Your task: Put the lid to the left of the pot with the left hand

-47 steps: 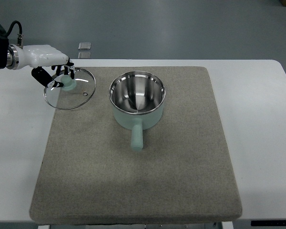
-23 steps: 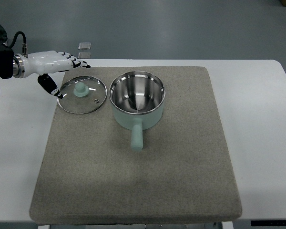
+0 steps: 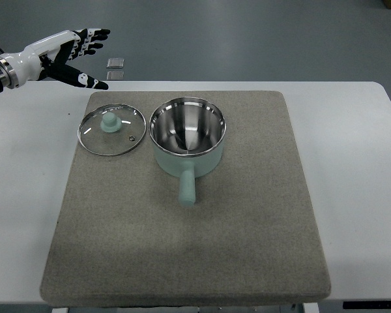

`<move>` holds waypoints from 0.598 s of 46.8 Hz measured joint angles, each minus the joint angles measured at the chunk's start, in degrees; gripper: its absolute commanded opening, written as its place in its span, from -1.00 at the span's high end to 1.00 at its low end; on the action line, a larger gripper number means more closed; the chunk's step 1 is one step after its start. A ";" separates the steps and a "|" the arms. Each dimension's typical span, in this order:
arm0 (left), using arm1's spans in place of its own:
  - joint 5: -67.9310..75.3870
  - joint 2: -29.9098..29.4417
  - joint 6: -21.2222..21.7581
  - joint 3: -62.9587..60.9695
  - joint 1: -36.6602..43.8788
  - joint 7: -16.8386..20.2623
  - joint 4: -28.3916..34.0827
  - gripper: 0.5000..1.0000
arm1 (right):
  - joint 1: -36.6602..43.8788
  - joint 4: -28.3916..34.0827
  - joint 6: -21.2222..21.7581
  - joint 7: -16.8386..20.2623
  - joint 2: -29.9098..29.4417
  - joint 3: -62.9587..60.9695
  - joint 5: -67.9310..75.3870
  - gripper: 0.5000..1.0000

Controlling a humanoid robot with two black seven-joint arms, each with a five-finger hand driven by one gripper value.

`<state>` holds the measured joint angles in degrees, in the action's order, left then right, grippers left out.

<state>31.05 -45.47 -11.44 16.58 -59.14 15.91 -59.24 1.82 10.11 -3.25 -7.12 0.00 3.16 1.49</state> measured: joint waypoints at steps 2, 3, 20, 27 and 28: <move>-3.96 0.02 -0.02 0.35 0.75 0.00 0.08 -0.98 | -0.04 0.00 0.00 0.01 0.00 0.00 0.00 -0.69; -5.78 0.02 -0.02 0.47 0.97 0.00 0.13 -0.98 | -0.03 0.00 0.00 0.01 0.00 0.00 0.00 -0.69; -31.97 0.20 -14.58 0.95 1.19 -1.00 8.96 -0.98 | -0.01 0.01 -0.01 0.00 0.00 0.00 0.00 -0.69; -40.09 3.58 -23.12 0.99 0.94 -3.47 17.70 -0.98 | 0.00 0.01 -0.01 0.01 0.00 0.00 0.00 -0.69; -40.69 4.07 -23.33 1.08 0.87 -4.30 19.06 -0.98 | -0.01 0.00 -0.01 0.00 0.00 0.00 0.00 -0.69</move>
<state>-9.64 -41.40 -34.77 17.66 -58.27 11.61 -40.18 1.81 10.12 -3.27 -7.12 0.00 3.16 1.49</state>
